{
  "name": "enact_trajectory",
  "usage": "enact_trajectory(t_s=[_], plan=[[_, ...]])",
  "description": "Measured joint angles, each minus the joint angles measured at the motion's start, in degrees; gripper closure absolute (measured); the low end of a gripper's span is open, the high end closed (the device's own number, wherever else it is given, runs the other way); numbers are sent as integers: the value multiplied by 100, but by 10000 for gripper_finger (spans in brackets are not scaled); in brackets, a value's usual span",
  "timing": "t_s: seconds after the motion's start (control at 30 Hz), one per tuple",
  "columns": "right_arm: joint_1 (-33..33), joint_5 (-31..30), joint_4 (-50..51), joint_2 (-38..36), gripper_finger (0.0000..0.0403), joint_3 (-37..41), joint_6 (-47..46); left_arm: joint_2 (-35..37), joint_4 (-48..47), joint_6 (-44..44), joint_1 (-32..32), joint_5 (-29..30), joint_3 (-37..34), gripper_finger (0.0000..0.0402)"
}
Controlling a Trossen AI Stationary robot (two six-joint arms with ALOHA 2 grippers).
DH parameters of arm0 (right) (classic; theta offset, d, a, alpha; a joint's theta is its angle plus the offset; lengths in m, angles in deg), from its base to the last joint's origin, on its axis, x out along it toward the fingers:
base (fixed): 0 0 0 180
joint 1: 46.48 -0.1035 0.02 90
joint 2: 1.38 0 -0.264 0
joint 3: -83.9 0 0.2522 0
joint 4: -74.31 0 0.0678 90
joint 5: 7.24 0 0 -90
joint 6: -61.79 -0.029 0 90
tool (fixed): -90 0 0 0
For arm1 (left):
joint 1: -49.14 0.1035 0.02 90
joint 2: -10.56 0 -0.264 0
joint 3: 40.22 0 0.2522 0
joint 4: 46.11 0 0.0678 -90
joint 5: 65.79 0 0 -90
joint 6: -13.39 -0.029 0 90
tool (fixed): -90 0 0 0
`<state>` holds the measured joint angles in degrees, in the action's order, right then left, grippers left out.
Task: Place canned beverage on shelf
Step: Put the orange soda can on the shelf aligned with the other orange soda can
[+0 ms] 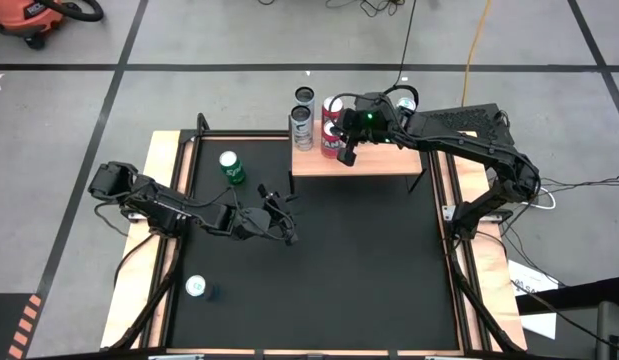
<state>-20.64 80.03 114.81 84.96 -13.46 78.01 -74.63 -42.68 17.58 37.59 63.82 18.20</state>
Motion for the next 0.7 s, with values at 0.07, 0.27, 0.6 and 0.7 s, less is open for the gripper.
enact_trajectory(t_s=[0.07, 0.27, 0.6, 0.7], plan=[[35, 3, -1, 2, 403, 2, 58, 0, -6, 0, 0, 61, -2, 220], [110, 4, -48, 7, 403, 3, 143, 0, -24, 0, 0, 144, -1, 220], [115, 287, -240, 50, 403, 17, 206, 0, -19, 0, 0, 149, -2, 220], [115, 289, -273, 66, 403, 17, 242, 0, -19, 0, 0, 174, -1, 220]])
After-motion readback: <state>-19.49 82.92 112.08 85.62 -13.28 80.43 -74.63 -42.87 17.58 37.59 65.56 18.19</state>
